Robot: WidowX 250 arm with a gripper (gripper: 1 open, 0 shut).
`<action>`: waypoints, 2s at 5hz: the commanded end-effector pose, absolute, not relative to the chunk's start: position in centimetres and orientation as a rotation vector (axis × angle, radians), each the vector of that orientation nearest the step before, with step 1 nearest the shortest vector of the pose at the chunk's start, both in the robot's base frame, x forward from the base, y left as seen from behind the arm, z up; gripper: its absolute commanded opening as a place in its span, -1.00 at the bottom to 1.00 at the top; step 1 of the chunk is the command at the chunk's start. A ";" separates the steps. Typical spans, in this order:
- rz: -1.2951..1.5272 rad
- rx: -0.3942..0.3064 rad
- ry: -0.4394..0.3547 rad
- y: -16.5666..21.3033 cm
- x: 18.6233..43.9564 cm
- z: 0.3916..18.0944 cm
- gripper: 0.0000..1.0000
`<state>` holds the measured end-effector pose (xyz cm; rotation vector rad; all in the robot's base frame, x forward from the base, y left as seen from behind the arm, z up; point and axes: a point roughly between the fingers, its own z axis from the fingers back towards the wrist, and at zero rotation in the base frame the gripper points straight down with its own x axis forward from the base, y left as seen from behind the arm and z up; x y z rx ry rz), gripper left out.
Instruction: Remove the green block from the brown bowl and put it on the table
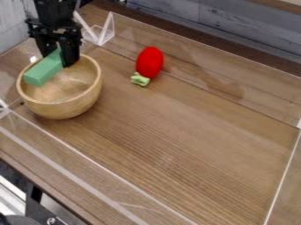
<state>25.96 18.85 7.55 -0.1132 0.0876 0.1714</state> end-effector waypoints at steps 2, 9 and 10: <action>0.129 -0.095 -0.030 18.5 27.7 13.9 -1.00; -0.001 -0.153 -0.005 1.8 25.8 11.0 -1.00; -0.038 -0.154 -0.007 -0.2 25.5 10.5 -1.00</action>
